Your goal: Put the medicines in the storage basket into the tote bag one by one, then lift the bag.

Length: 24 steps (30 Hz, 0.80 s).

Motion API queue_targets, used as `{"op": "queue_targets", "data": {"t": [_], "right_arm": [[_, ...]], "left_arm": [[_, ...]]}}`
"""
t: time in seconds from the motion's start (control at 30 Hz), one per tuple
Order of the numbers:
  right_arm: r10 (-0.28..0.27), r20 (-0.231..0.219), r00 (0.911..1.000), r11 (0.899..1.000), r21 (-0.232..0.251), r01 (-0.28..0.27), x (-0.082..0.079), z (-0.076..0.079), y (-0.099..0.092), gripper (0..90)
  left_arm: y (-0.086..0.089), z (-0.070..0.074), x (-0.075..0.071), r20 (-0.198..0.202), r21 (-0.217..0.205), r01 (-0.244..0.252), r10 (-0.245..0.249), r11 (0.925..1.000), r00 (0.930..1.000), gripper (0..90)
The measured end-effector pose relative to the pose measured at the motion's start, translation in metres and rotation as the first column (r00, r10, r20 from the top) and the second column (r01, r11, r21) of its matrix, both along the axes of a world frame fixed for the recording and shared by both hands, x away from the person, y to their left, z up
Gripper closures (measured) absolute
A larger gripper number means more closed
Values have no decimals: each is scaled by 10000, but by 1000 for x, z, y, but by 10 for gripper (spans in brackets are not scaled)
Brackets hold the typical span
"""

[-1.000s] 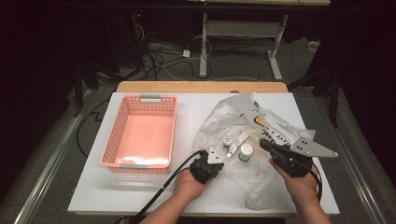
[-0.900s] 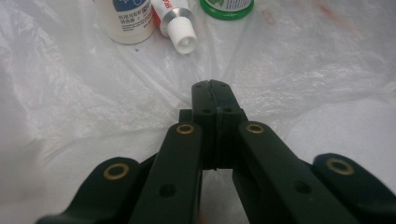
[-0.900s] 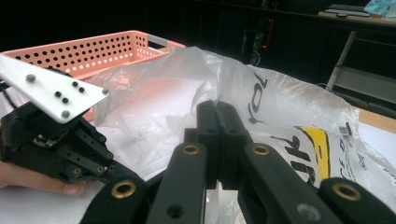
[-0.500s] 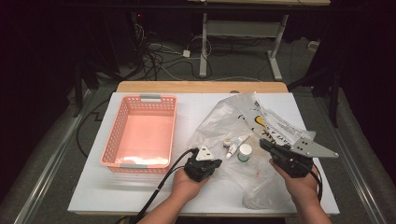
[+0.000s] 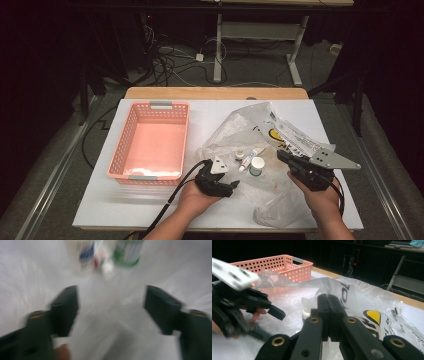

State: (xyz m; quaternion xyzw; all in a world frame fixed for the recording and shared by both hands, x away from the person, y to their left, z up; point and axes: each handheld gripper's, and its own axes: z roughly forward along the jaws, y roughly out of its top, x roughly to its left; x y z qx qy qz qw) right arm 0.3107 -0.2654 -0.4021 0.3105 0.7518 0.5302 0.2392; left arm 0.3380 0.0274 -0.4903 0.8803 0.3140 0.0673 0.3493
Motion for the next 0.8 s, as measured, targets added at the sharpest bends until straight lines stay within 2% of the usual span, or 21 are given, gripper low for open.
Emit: {"op": "queue_targets", "data": {"t": [0.03,0.1,0.13,0.17,0.2,0.23,0.3,0.37,0.53,0.67,0.73,0.8], "right_arm": [[14,17,10000,10000,-3,-14,0,0,0,900],[59,24,10000,10000,-13,-59,0,0,1,900],[51,7,10000,10000,4,-51,0,0,1,900],[53,-8,10000,10000,45,-53,0,0,1,900],[38,4,10000,10000,77,-38,0,1,1,900],[10,50,10000,10000,86,-10,0,2,1,900],[2,71,10000,10000,98,-2,-1,2,0,900],[24,43,10000,9999,130,-25,-2,3,0,900],[31,161,9999,9998,170,-34,-2,2,0,900],[74,184,9998,9999,123,-77,0,0,1,900],[51,173,9998,9999,152,-53,-1,1,2,900],[54,236,9997,9999,153,-58,-1,1,2,900]], "left_arm": [[0,1,-1,150,85,-99,98,9999,9998,212],[2,0,-3,271,-64,-406,407,9992,9988,299],[3,0,-4,378,-180,-416,423,9990,9984,411],[2,0,-7,565,-161,-80,89,9998,9984,572],[-2,0,-12,917,67,328,-333,9994,9952,703],[-5,0,-15,1123,230,534,-557,9983,9921,812],[-4,0,-14,971,126,527,-537,9985,9938,879],[-2,0,-12,723,-121,497,-487,9987,9962,883],[2,0,-11,666,-411,450,-422,9981,9969,884],[6,2,-14,1024,-727,269,-193,9970,9946,884],[11,3,-13,1017,-1198,-4,127,9928,9947,884],[13,5,-14,1341,-1499,-110,314,9886,9905,884]]}}
